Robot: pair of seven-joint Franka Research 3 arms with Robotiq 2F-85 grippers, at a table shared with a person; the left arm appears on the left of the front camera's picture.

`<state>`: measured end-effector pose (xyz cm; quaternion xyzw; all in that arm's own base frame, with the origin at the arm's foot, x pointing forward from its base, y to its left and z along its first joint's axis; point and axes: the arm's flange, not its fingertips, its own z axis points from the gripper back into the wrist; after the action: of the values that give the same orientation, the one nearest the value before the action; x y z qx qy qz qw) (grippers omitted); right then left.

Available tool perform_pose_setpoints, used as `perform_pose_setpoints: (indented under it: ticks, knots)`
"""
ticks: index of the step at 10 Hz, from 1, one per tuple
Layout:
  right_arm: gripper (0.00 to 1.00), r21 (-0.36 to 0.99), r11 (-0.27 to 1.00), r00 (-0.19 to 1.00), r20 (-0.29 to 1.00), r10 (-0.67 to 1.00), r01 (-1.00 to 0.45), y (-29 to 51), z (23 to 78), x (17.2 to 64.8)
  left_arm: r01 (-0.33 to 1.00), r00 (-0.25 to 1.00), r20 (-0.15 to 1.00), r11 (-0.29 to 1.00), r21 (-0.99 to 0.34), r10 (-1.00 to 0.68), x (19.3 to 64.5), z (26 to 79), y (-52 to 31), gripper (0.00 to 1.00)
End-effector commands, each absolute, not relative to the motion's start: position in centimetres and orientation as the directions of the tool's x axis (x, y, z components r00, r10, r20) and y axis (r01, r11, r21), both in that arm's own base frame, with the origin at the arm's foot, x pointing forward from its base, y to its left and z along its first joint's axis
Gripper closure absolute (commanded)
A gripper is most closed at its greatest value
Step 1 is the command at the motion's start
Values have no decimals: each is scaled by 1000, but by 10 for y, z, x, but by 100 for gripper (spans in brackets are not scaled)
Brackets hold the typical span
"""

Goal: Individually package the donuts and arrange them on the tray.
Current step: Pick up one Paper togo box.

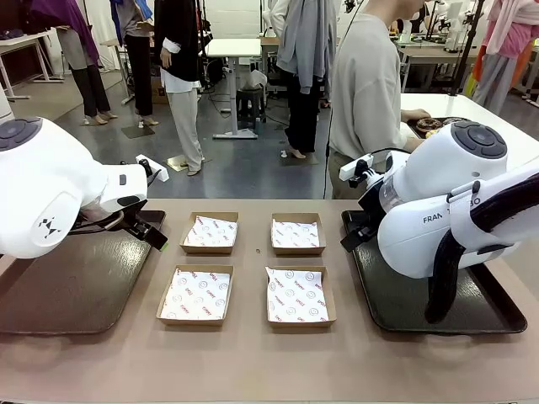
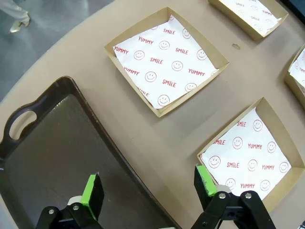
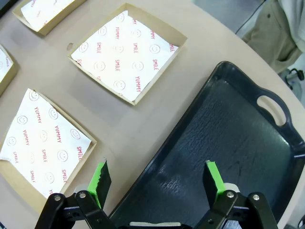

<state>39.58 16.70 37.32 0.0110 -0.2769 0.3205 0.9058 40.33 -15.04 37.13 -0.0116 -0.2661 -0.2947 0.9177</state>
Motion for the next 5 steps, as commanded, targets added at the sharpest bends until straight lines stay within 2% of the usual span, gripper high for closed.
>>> perform_pose_setpoints:
  ticks: [1,3,5]
  knots:
    - [0,-222,846,699,483,527,-485,166,382,382,547,685,495,826,136,-535,403,371,-150,0]
    - [0,-166,854,741,434,513,-494,141,402,341,517,721,420,831,205,-552,350,389,-132,0]
    - [0,-133,872,807,336,486,-470,114,415,294,540,749,365,829,146,-553,296,398,-112,0]
